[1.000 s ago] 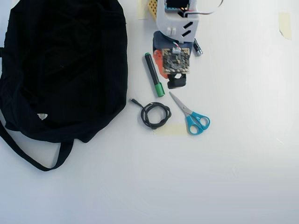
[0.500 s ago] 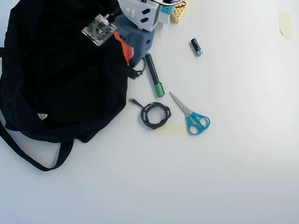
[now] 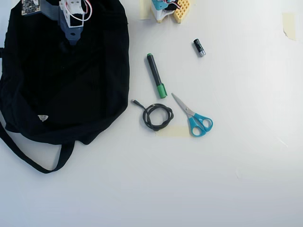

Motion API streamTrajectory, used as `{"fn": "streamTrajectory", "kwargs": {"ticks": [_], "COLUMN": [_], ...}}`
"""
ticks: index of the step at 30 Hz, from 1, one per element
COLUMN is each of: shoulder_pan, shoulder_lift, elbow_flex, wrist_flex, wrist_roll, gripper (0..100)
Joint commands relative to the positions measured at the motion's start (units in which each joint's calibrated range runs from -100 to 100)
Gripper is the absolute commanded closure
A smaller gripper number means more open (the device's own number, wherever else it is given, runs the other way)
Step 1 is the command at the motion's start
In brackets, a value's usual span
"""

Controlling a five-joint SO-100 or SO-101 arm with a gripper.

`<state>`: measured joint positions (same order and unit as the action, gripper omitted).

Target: Put the bike light into the black bag

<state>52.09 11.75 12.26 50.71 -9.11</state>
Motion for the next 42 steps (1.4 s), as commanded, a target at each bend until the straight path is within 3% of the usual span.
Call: {"fn": "streamTrajectory", "kwargs": {"ticks": [1, 3, 5, 8, 13, 16, 19, 21, 23, 25, 26, 30, 35, 42], "shoulder_pan": [4.6, 4.1, 4.1, 3.8, -3.4, -18.8, -33.9, -40.9, -48.7, -52.4, -55.2, -56.6, -59.8, -62.9], "shoulder_lift": [3.4, 3.5, 2.4, -2.2, -27.3, -30.6, -30.8, -30.8, -31.7, -34.7, -36.7, -40.5, -48.8, -66.4], "elbow_flex": [-6.5, -7.1, -6.9, -7.3, -6.4, -6.3, -6.3, -6.9, -6.3, -5.0, -2.0, 5.5, 19.5, 47.7], "wrist_flex": [-1.5, -1.1, 0.3, 4.2, 16.1, 20.1, 20.1, 20.1, 20.1, 23.6, 27.5, 28.1, 27.8, 14.3], "wrist_roll": [0.5, 0.6, 0.6, 0.5, 0.5, -0.9, -2.8, -6.0, -9.1, -4.4, 1.2, 6.1, 6.7, 6.2], "gripper": [98, 96, 76, 65, 66, 66, 89, 98, 98, 98, 98, 98, 98, 98]}}
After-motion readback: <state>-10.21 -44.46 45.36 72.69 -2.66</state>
